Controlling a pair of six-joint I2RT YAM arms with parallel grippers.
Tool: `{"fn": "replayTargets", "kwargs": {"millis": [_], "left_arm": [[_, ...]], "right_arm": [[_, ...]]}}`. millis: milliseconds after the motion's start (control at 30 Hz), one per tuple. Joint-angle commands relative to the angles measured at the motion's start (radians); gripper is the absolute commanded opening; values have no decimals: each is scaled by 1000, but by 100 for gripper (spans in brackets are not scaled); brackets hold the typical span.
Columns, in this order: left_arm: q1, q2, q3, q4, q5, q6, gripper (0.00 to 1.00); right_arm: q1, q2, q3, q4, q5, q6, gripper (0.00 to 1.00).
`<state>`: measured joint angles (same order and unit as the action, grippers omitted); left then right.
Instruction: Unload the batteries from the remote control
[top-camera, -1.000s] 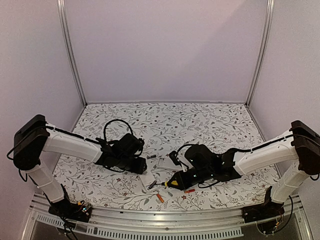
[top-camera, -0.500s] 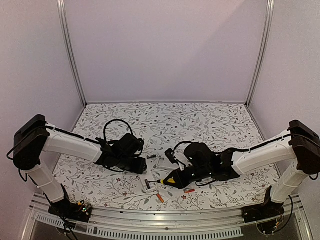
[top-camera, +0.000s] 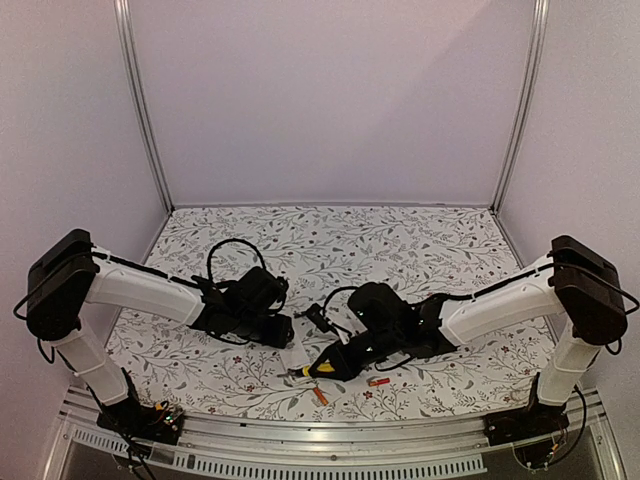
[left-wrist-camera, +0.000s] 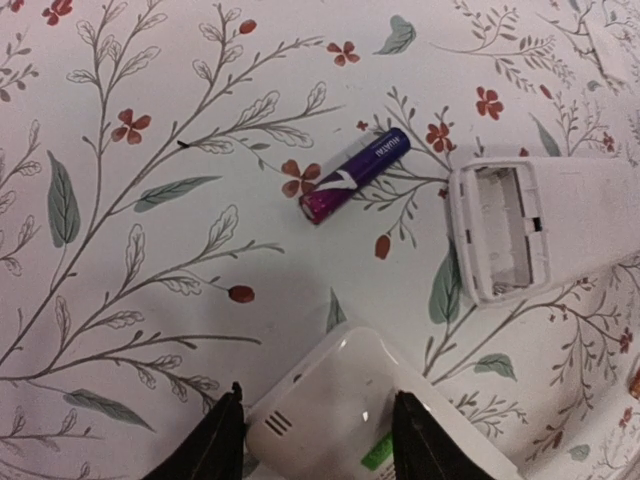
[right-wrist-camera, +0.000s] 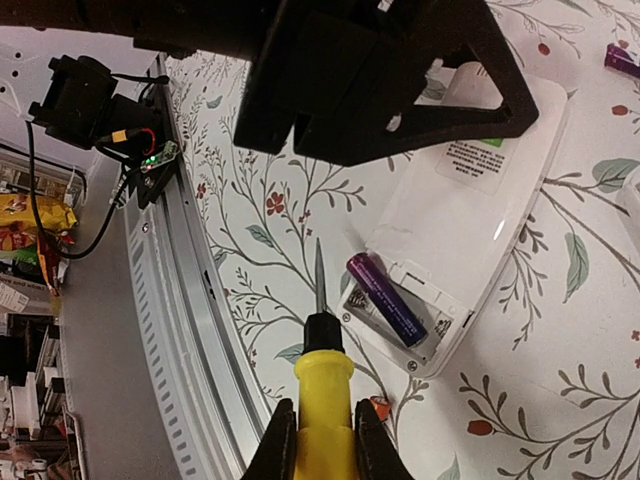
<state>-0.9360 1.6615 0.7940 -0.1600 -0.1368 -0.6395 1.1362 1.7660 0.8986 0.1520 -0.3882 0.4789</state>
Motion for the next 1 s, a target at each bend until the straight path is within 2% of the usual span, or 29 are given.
{"fn": "replayTargets", "kwargs": {"millis": [0, 267, 400, 767, 967], "left_arm": [[-23, 27, -35, -119, 4, 6, 49], [-23, 32, -34, -119, 3, 6, 49], [-22, 36, -30, -118, 6, 9, 49], [-22, 34, -33, -120, 5, 6, 49], [-22, 35, -32, -124, 5, 5, 49]], "right_arm": [[-1, -26, -4, -4, -5, -7, 0], [-1, -178, -45, -79, 154, 35, 0], [-1, -180, -50, -150, 188, 35, 0], [-12, -152, -78, -217, 187, 19, 0], [-22, -125, -82, -194, 99, 1, 0]]}}
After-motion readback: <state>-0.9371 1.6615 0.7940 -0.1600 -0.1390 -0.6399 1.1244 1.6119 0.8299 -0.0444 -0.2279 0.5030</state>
